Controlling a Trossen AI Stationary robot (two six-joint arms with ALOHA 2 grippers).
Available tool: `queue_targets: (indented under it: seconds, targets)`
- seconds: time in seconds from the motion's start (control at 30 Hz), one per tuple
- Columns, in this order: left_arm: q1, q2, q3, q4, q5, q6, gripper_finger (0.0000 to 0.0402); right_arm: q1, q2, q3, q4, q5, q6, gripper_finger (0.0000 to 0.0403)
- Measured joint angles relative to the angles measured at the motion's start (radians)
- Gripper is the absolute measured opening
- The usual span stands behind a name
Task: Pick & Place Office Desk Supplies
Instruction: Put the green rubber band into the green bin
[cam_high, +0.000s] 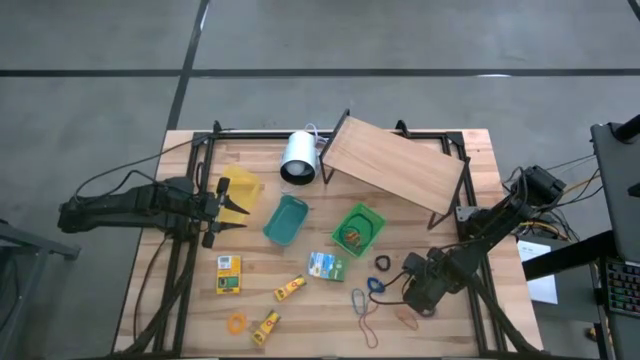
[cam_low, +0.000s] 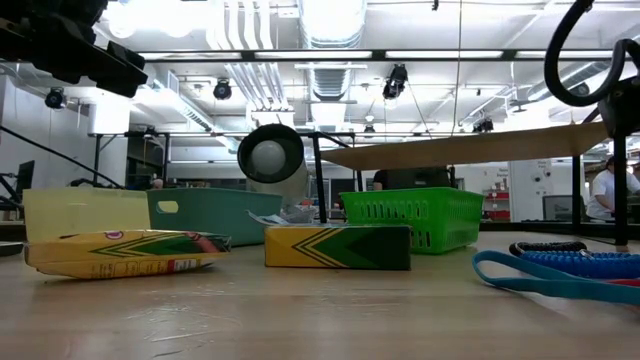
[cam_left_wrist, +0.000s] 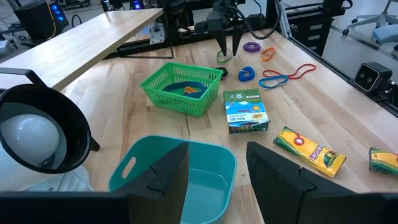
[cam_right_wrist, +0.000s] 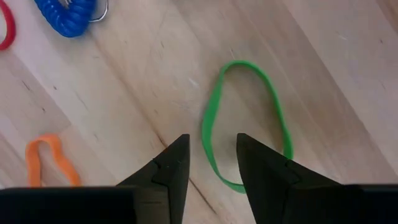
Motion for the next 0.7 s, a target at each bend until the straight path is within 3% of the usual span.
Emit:
queue_targets:
  seconds: [0.53, 0.7]
  targets:
    - [0.000, 0.000, 0.000, 0.000, 0.000, 0.000, 0.0164, 0.000, 0.000, 0.000, 0.004, -0.002, 0.000, 0.0017]
    - [0.000, 0.000, 0.000, 0.000, 0.000, 0.000, 0.0164, 0.000, 0.000, 0.000, 0.007, -0.002, 0.001, 0.0009]
